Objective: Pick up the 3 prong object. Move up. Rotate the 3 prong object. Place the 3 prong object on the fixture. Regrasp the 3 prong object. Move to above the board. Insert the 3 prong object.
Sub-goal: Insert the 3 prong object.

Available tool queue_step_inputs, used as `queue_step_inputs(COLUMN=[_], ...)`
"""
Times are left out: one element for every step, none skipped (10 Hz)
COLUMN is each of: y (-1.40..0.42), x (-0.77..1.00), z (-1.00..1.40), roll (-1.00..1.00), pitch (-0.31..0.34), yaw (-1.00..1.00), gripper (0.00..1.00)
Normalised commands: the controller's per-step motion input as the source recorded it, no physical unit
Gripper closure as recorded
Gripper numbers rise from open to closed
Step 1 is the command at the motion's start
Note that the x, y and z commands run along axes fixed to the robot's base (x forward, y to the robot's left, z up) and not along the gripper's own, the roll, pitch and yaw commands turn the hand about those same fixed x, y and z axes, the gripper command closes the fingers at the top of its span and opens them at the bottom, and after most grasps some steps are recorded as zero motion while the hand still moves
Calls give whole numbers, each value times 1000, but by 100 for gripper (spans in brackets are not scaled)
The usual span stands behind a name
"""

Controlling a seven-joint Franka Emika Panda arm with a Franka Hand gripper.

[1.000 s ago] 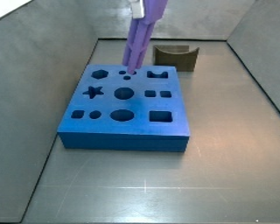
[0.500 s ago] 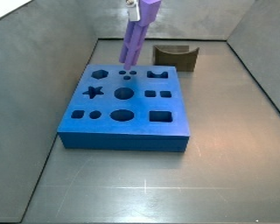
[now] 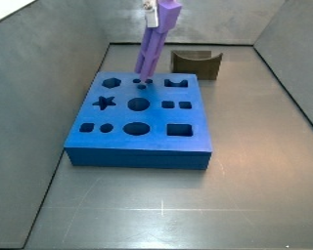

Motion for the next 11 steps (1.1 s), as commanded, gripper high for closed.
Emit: queue_step_inputs(y=[0,34,0,0,0,0,0,0,-20,-26,-51], x=[103,51,26,0,77,74,46,129,77,129,251], z=[-226,-269,-291,-129,-54,0,151,109,74,43,0], roll=[-411,-399,-331,-320,-344,-339,-316,-480,-486,-440,-447], pitch=[-197,-176,-103,-81,-101,-116,-130,-320,-373,-319,-290], yaw=[86,71,71,46,29,66,89,40,40,91,91], gripper=[100,100,100,100,100,100,100,100,100,100,100])
